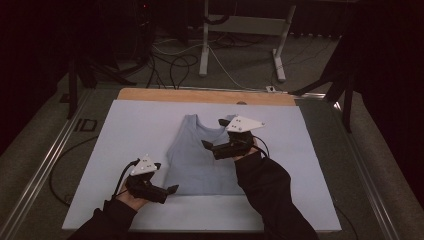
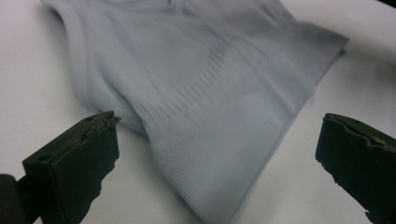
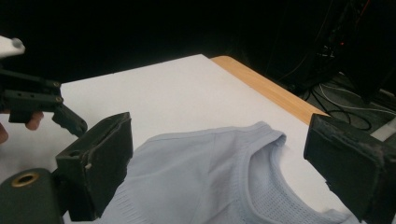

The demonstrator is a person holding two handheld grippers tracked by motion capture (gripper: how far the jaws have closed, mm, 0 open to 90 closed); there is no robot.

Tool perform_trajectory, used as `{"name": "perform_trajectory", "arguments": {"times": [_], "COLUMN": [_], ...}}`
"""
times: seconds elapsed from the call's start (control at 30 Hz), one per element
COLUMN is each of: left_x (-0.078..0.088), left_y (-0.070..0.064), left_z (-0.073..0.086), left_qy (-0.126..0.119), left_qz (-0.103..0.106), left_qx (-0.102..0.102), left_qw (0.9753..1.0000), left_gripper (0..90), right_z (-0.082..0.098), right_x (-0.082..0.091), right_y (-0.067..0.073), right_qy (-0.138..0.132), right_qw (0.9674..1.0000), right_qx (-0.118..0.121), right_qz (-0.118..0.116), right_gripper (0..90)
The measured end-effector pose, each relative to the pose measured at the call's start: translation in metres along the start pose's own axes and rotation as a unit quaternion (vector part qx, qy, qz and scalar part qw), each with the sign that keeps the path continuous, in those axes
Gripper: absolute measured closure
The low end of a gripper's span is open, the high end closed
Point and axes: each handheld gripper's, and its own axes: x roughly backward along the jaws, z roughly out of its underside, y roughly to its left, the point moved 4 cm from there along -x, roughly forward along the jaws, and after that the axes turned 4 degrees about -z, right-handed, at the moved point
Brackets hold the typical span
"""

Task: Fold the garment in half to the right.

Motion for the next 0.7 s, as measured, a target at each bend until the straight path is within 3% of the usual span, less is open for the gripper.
{"name": "perform_trajectory", "arguments": {"times": [0.13,0.4,0.57,0.7], "left_x": [-0.009,-0.021,-0.024,-0.023], "left_y": [0.002,0.009,0.010,0.012], "left_z": [0.007,0.014,0.019,0.019], "left_qy": [0.031,0.074,0.105,0.110], "left_qz": [0.010,0.017,0.022,0.032], "left_qx": [0.005,0.043,0.061,0.070], "left_qw": [0.9994,0.9962,0.9923,0.9910], "left_gripper": [0.5,3.7,10.5,17.5], "right_z": [0.002,0.005,0.006,0.007], "right_x": [-0.006,-0.016,-0.017,-0.018], "right_y": [0.001,0.003,0.004,0.003], "right_qy": [0.002,0.010,0.014,0.013], "right_qw": [1.0000,0.9999,0.9998,0.9999], "right_qx": [-0.001,0.002,-0.003,0.002], "right_qz": [-0.004,-0.012,-0.011,-0.010], "right_gripper": [8.0,8.0,8.0,8.0]}}
